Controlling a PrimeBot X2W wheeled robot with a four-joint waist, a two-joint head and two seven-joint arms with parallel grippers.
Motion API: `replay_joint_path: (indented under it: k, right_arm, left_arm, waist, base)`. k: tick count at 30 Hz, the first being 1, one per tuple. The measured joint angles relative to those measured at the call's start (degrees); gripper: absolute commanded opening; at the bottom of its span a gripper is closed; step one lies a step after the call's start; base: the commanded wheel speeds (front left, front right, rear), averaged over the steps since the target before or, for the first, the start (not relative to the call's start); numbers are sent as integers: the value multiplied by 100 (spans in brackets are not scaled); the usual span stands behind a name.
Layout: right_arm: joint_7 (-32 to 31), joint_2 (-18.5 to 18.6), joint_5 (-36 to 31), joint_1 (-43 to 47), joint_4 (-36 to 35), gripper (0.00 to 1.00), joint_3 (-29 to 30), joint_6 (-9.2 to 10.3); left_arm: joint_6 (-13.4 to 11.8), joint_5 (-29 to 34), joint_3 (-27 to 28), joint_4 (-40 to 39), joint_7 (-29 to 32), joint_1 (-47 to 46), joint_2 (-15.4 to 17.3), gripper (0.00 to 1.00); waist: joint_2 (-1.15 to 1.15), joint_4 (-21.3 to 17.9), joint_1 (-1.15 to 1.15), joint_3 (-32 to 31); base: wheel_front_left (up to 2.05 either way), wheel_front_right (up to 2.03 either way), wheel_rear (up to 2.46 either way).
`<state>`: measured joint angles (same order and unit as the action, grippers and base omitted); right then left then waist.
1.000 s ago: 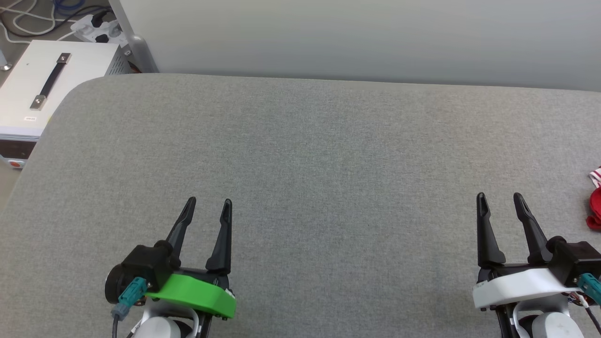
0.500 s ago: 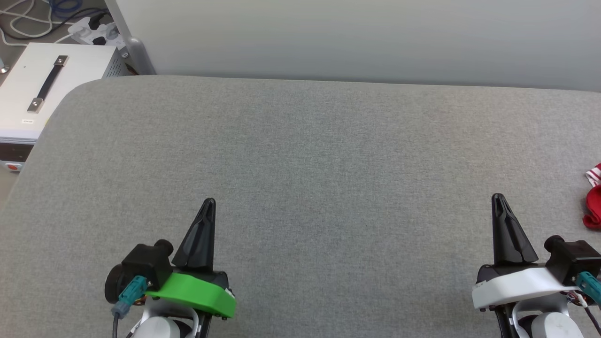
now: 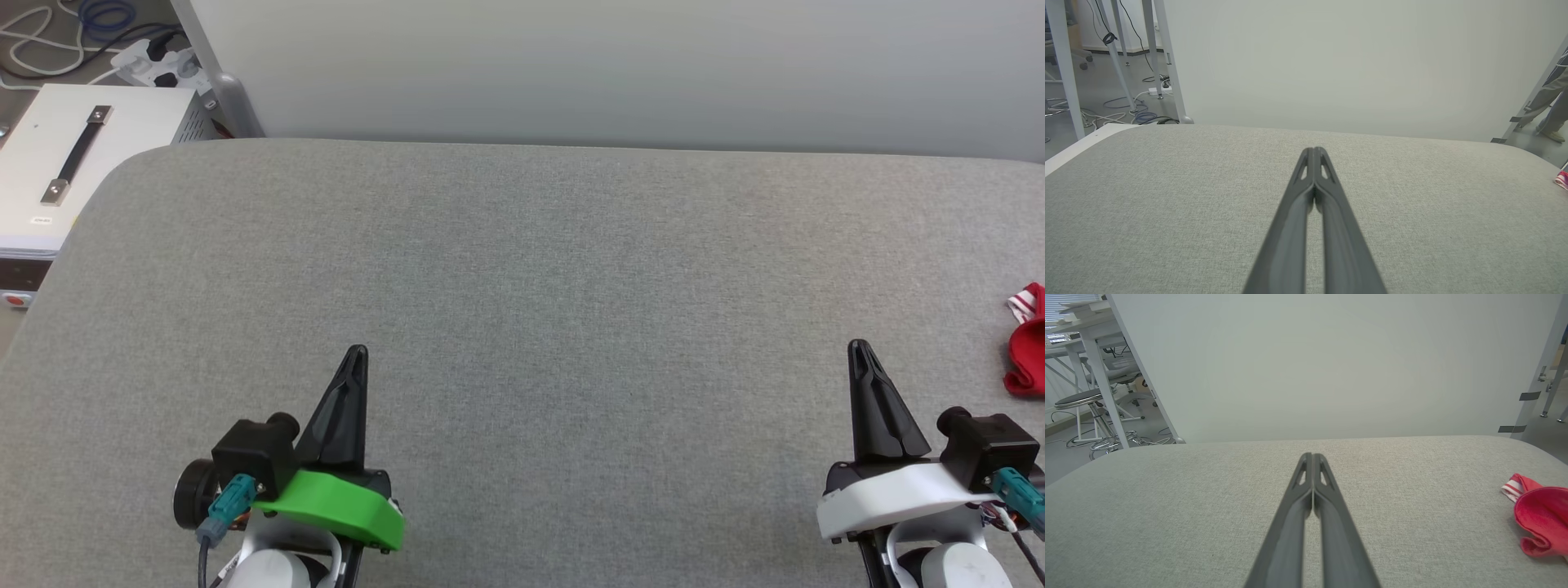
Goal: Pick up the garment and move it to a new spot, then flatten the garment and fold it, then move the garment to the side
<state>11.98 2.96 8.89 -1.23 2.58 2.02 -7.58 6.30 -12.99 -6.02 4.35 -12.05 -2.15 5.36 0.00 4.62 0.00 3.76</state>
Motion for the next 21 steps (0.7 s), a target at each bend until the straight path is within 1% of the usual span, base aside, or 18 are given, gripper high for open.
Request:
replay_joint_path:
  k: [21]
  right_arm:
    - [-250,-1,-170,1,-46,0,-34,0]
  left_arm:
    - [-109,278,111,-111,256,2,-35,0]
  waist:
    - [0,-97,0,-79]
  base:
    - [0,0,0]
